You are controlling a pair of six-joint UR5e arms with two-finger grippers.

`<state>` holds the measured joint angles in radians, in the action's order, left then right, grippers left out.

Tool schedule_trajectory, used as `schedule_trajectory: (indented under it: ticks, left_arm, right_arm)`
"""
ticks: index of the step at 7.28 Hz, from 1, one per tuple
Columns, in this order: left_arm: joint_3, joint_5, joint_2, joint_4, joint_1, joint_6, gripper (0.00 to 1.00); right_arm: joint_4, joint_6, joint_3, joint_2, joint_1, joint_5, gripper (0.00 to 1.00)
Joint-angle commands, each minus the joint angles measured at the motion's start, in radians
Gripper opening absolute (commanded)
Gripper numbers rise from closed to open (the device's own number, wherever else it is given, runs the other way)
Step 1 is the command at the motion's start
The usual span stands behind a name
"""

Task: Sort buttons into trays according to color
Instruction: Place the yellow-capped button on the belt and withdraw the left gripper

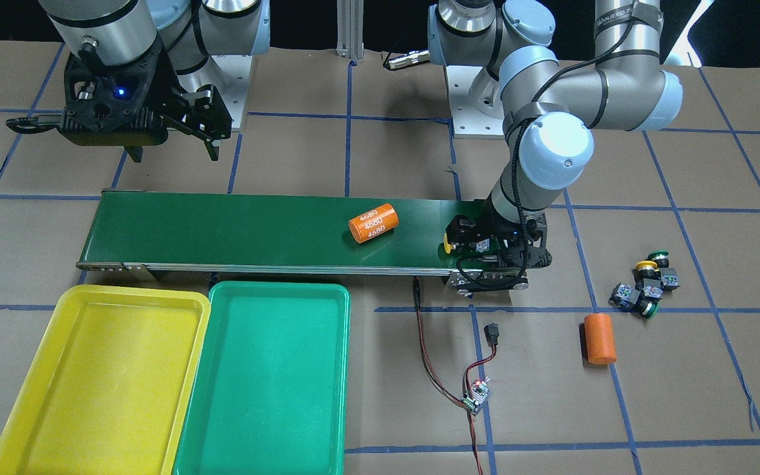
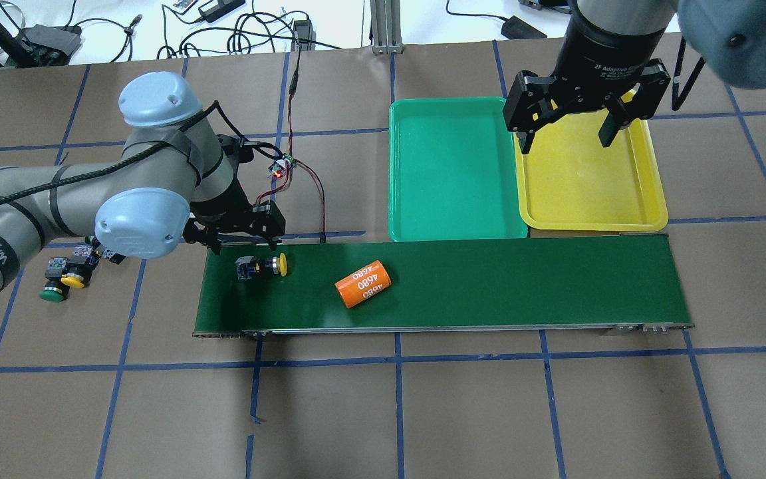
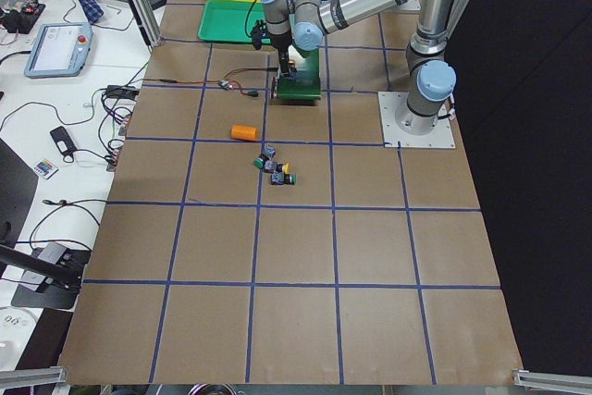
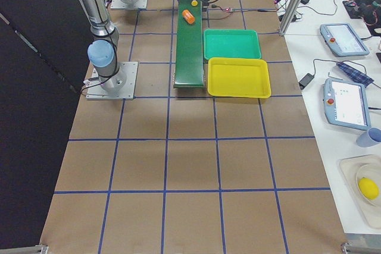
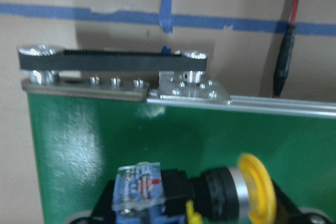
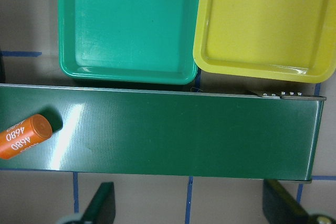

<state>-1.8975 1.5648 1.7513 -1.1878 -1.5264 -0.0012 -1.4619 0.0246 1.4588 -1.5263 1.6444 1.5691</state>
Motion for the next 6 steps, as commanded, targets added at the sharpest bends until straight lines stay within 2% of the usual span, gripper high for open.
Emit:
schedule_trajectory:
  ticks: [1,3,5,6]
  left_arm:
    - [0.12,-0.003,0.029,-0.088,0.174,0.183,1.0]
    - [0.277,0.012,0.167,-0.073,0.213,0.367,1.0]
    - [0.469,0.015,0.357,-0.05,0.226,0.542,1.0]
    - [0.501,0.027,0.417,-0.038,0.235,0.609,1.0]
  right_arm:
    - [0.0,0.0,0.0,0.0,0.0,0.0,1.0]
    - [0.0,0.0,0.0,0.0,0.0,0.0,1.0]
    - [0.0,0.0,0.0,0.0,0.0,0.0,1.0]
    - [0.0,0.0,0.0,0.0,0.0,0.0,1.0]
